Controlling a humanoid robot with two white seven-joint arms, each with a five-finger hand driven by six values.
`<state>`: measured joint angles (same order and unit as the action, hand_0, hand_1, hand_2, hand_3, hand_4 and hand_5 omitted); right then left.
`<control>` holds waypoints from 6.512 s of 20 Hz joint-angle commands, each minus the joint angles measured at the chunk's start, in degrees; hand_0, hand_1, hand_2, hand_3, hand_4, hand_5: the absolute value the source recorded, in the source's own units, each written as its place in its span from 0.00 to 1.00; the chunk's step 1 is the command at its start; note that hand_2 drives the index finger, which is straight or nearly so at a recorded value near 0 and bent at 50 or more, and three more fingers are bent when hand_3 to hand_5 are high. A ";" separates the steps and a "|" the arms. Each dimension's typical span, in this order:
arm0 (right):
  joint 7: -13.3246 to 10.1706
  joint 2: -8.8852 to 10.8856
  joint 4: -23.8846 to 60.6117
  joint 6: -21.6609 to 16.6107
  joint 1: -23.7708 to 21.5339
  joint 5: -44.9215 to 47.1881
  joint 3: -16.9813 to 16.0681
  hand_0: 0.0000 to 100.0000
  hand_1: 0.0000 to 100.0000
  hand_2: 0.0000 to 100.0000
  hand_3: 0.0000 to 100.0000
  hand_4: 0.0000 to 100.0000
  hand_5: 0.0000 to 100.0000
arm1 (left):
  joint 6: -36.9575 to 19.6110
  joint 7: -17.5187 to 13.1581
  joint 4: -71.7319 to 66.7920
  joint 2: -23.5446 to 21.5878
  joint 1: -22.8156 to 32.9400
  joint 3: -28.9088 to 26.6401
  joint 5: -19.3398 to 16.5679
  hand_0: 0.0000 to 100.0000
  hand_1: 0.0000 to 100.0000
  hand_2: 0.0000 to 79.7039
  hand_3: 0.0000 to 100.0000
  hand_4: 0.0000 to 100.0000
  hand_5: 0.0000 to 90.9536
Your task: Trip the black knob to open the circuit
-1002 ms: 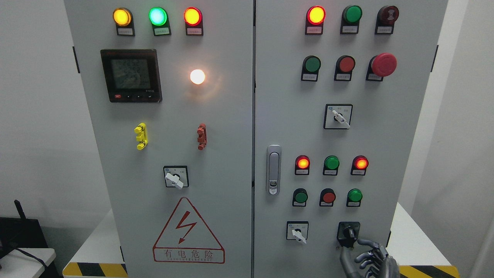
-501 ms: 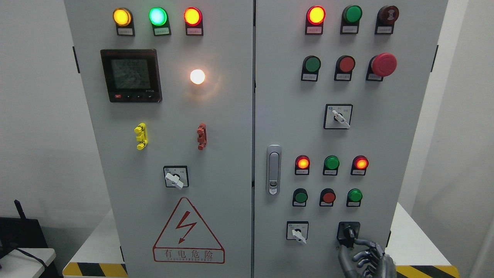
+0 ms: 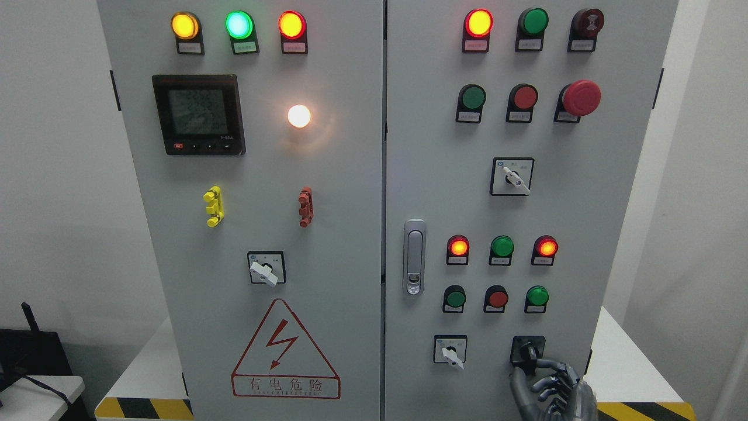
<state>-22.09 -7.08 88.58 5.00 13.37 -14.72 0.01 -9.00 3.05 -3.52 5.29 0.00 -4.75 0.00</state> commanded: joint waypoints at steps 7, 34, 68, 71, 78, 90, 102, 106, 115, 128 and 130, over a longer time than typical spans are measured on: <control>-0.06 -0.13 -0.51 1.07 0.34 0.05 0.95 0.35 0.78 0.46 0.80 0.87 0.97 | 0.03 0.02 0.00 -0.01 -0.44 0.00 -1.93 0.12 0.39 0.00 0.00 0.00 0.00; -0.06 -0.22 -0.33 0.98 0.60 0.05 0.51 0.45 0.76 0.50 0.84 0.88 0.98 | 0.03 0.02 0.00 -0.01 -0.44 0.00 -1.85 0.12 0.39 0.00 0.00 0.00 0.00; 0.38 -0.22 -0.33 1.07 0.95 1.01 0.78 0.47 0.73 0.59 0.90 0.92 0.98 | 0.03 0.02 0.00 0.07 -0.44 0.00 -1.93 0.12 0.39 0.00 0.00 0.00 0.00; 0.64 -0.13 -0.42 1.07 0.95 1.10 1.04 0.47 0.73 0.59 0.90 0.92 0.98 | 0.03 0.02 0.00 -0.01 -0.44 0.00 -1.93 0.12 0.39 0.00 0.00 0.00 0.00; 0.65 -0.22 -0.42 1.16 0.95 1.28 1.13 0.48 0.72 0.60 0.91 0.93 0.98 | 0.03 0.02 0.00 -0.01 -0.44 0.00 -1.85 0.12 0.39 0.00 0.00 0.00 0.00; 0.73 -0.22 -0.42 1.16 0.95 2.59 1.39 0.49 0.72 0.61 0.92 0.94 0.99 | 0.03 0.02 0.00 -0.01 -0.44 0.00 -1.93 0.12 0.39 0.00 0.00 0.00 0.00; 1.35 -0.22 -0.42 0.98 0.95 2.95 1.83 0.50 0.72 0.62 0.94 0.95 0.99 | 0.03 0.02 0.00 0.07 -0.44 0.00 -1.93 0.12 0.39 0.00 0.00 0.00 0.00; 1.35 -0.22 -0.42 0.98 1.04 3.03 1.83 0.50 0.72 0.62 0.94 0.95 0.99 | 0.03 0.02 0.00 -0.01 -0.44 0.00 -1.85 0.12 0.39 0.00 0.00 0.00 0.00; 1.44 -0.13 -0.33 1.07 1.04 5.23 2.54 0.50 0.73 0.63 0.94 0.95 0.99 | 0.03 0.02 0.00 -0.01 -0.44 0.00 -1.85 0.12 0.39 0.00 0.00 0.00 0.00; 1.44 -0.22 -0.42 1.07 1.48 7.34 2.54 0.51 0.73 0.63 0.94 0.96 0.99 | 0.03 0.02 0.00 -0.01 -0.44 0.00 -1.93 0.12 0.39 0.00 0.00 0.00 0.00; 1.44 -0.22 -0.42 1.07 1.48 7.52 2.54 0.51 0.73 0.63 0.95 0.96 0.99 | 0.03 0.02 0.00 -0.01 -0.44 0.00 -1.85 0.12 0.39 0.00 0.00 0.00 0.00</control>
<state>-20.68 -7.29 88.16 6.11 14.71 -8.41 2.09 -9.00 3.05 -3.52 5.29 0.00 -4.75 0.00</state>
